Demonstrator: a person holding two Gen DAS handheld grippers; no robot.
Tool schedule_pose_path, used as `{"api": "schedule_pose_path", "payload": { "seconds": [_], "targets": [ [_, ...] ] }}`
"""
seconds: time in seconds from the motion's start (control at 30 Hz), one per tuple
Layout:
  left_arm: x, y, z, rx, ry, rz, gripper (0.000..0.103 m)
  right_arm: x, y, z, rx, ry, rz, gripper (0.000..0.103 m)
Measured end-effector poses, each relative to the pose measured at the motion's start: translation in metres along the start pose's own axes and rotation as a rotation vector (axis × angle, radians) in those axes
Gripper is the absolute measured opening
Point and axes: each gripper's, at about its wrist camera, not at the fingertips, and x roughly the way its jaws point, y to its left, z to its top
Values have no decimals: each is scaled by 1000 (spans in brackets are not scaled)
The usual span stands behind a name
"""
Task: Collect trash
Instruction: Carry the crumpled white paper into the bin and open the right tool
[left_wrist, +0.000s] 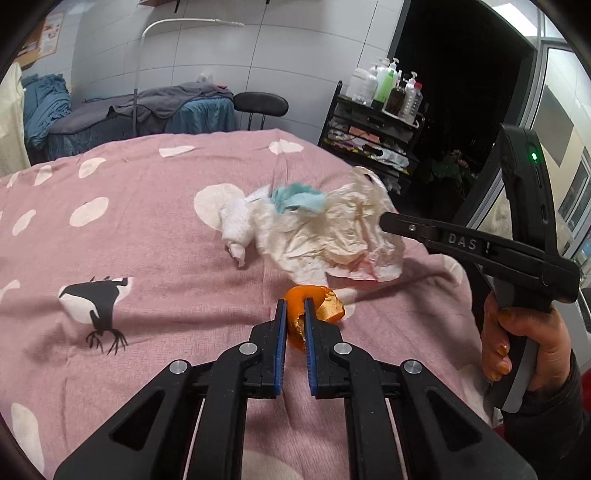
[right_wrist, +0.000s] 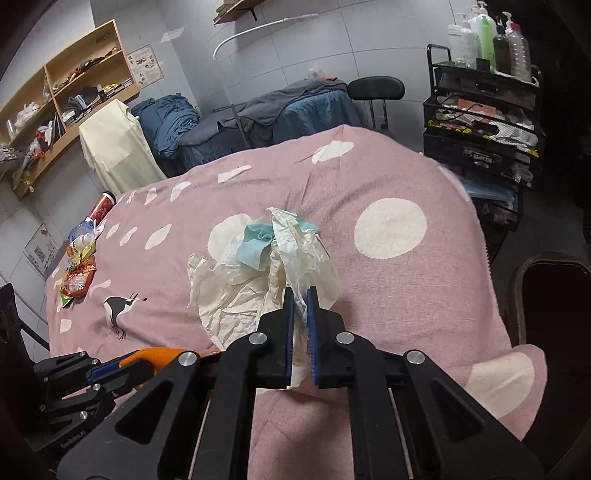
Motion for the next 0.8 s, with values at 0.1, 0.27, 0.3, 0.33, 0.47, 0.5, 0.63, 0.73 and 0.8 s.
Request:
{"api": "schedule_pose_path", "payload": {
  "seconds": [0.1, 0.27, 0.3, 0.33, 0.47, 0.5, 0.63, 0.73, 0.8],
  "targets": [
    [-7, -3, 5, 3, -23, -15, 9, -22, -4, -3, -6, -40, -29, 8],
    [-13, -14, 10, 16, -57, -34, 10, -64, -15, -9, -15, -117, -87, 8],
    [-13, -16, 10, 18, -58, -40, 9, -72, -20, -10, -5, -132, -100, 8],
    [-12, -18, 11, 22, -59, -46, 9, -81, -26, -12, 9, -146, -110, 8],
    [-8, -30, 13, 42, -60, -75, 9, -104, -47, -17, 47, -190, -172, 8],
    [-7, -34, 14, 48, -61, -84, 9, -111, -54, -19, 60, -203, -195, 8],
    [-1, -47, 19, 67, -63, -116, 9, -131, -81, -27, 115, -228, -256, 8],
    [4, -61, 23, 92, -67, -142, 9, -146, -107, -36, 167, -237, -312, 8],
    [7, -73, 26, 113, -70, -157, 9, -151, -121, -40, 191, -238, -343, 8]
  ]
}}
